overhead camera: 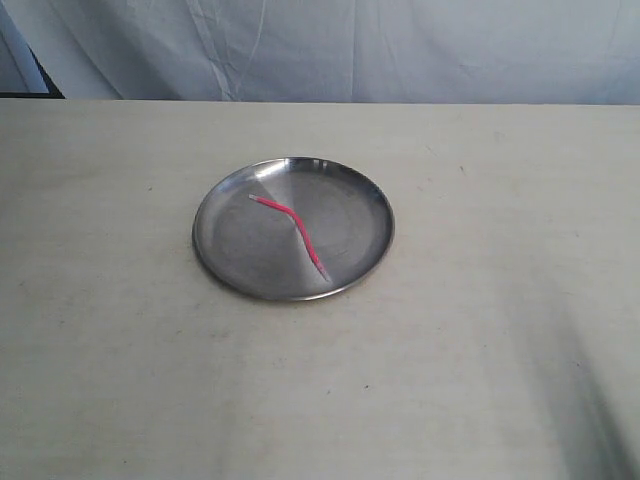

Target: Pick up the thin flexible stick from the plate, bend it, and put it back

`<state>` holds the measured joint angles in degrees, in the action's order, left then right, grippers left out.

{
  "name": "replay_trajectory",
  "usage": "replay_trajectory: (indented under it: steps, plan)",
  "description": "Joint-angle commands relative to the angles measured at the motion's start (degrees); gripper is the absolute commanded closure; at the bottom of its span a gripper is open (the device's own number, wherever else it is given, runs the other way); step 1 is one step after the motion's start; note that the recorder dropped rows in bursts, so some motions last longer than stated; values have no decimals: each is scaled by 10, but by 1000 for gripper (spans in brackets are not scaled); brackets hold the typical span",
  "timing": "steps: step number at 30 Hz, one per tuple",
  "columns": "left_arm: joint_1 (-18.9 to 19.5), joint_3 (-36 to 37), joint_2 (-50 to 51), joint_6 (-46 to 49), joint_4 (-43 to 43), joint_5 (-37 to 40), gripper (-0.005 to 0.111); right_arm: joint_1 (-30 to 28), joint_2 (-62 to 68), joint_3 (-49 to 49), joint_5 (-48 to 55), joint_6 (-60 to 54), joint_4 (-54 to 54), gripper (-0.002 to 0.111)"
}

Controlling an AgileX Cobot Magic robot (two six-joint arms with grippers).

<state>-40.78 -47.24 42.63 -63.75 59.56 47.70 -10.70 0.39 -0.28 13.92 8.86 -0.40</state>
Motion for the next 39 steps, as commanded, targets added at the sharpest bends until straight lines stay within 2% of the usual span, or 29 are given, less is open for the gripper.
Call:
replay_trajectory:
  steps: [1, 4, 7, 12, 16, 18, 22, 26, 35, 37, 39]
  plan:
    - [38, 24, -65, -214, 0, 2, 53, -2, -4, 3, -4, -3, -3, 108]
    - [98, 80, -107, -340, -5, 4, 53, -2, -4, 3, -4, -3, -3, 108]
    - [174, 141, -161, -435, -85, 13, 53, -2, -4, 3, -4, -3, -3, 108]
    - [276, 234, -288, -393, -231, -32, 53, -2, -4, 3, -6, -2, -3, 108]
    - [327, 280, -359, -365, -307, -75, 53, -2, -4, 3, -8, -2, -3, 108]
    - [339, 292, -373, -348, -332, -76, 53, -2, -4, 3, -8, -2, -3, 108]
    - [338, 307, -372, -314, -339, -74, 53, -2, -4, 3, -8, -2, -3, 108]
    - [338, 323, -372, -224, -345, -99, 53, -2, -4, 3, -8, -2, -3, 108]
    - [338, 467, -408, 57, -301, -435, 53, -2, -4, 3, -8, -2, -3, 108]
    - [338, 472, -422, 132, -300, -470, 53, -2, -4, 3, -8, -2, -3, 108]
    - [338, 472, -426, 187, -307, -434, 53, -2, -4, 3, -7, -2, -1, 108]
